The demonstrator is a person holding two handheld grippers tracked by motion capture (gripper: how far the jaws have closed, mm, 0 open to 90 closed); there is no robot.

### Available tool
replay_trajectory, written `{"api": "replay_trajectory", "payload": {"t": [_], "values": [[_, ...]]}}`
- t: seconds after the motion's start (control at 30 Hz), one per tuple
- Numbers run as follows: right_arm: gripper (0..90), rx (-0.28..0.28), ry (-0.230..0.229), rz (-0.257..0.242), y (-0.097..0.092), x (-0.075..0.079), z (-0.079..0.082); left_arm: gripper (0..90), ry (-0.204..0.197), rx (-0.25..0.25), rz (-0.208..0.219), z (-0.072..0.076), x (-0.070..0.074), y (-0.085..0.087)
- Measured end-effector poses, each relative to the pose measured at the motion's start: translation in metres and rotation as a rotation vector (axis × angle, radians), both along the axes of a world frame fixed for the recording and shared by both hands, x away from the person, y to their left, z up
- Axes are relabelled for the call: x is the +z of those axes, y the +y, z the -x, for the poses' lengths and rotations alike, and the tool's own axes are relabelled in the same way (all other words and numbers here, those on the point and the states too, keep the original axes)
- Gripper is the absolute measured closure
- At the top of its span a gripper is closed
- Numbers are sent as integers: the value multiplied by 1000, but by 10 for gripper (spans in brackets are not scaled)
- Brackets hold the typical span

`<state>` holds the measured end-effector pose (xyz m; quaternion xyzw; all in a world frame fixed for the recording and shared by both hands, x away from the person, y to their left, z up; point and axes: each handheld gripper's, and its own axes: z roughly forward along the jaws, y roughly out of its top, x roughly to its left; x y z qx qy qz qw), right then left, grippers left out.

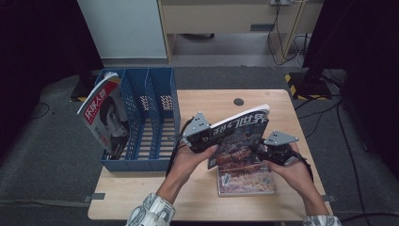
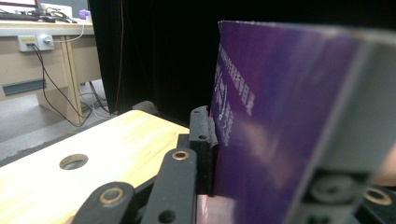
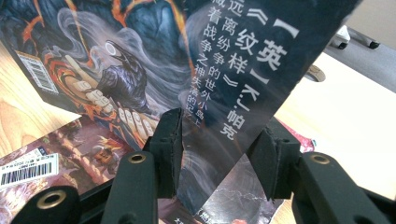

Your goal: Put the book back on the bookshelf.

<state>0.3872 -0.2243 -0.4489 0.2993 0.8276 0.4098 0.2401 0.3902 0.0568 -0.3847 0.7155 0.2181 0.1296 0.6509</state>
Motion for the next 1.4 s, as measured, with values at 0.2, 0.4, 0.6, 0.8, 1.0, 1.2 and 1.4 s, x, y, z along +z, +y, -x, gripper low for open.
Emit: {"api": "replay_trajectory", "payload": {"t": [0.2,0.4,0.6,0.8,1.0,1.2,1.4], "values": [[554,-3,7,-12,0,0,0,816,-22,11,-11,3,0,-1],[509,-17,24,-66,-1,-4,-1,816,-29,8,-22,6,1,-2],[407,-79,49,-73,-5,-11,-1,816,-34,10,-25,7,1,-3],[380,-164,89,-77,-16,-33,-1,815,-37,8,-32,8,1,-4],[369,-206,127,-62,-20,-46,-2,799,-4,-1,8,6,-2,-1],[361,-207,126,-63,-19,-48,-2,806,-22,2,-3,7,-1,-2],[357,-207,133,-56,-19,-49,-3,817,-26,12,1,9,-2,-2]]}}
